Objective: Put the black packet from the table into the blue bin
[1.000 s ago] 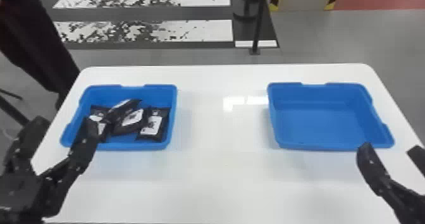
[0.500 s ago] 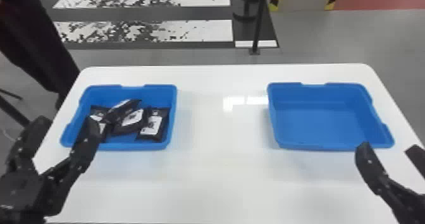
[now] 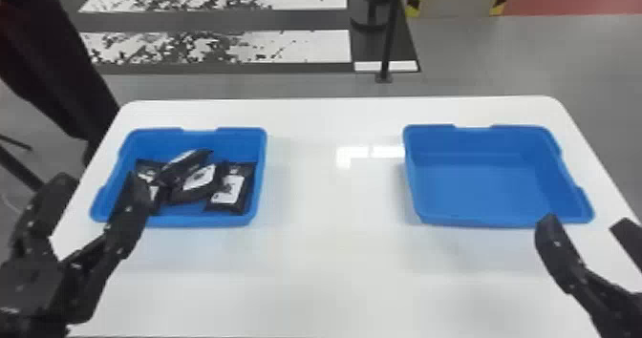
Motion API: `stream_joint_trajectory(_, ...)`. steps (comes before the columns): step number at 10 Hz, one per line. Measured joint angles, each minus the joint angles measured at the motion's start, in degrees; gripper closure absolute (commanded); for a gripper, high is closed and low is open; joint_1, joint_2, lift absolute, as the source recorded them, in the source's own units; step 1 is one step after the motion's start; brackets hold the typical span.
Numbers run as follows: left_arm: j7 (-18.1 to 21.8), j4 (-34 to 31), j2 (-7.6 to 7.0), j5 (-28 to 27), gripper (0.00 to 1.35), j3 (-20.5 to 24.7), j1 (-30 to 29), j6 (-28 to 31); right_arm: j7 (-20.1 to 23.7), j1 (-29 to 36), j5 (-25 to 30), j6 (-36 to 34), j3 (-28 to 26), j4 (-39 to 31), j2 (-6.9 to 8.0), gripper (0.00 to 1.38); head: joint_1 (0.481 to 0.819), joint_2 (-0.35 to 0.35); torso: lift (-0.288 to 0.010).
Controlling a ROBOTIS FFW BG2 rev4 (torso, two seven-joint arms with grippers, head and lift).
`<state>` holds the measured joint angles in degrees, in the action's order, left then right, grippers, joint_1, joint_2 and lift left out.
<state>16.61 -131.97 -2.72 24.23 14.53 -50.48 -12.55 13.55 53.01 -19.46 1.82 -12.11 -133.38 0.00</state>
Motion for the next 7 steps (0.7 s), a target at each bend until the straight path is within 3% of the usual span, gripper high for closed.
stream_joint_trajectory(7,0.00,0.00,-0.20,0.63,0.20,-0.30,-0.13,0.87,0.01,0.00,-0.08,0.01,0.00,0.14,0.00,0.13,0.695,0.030,-0.110)
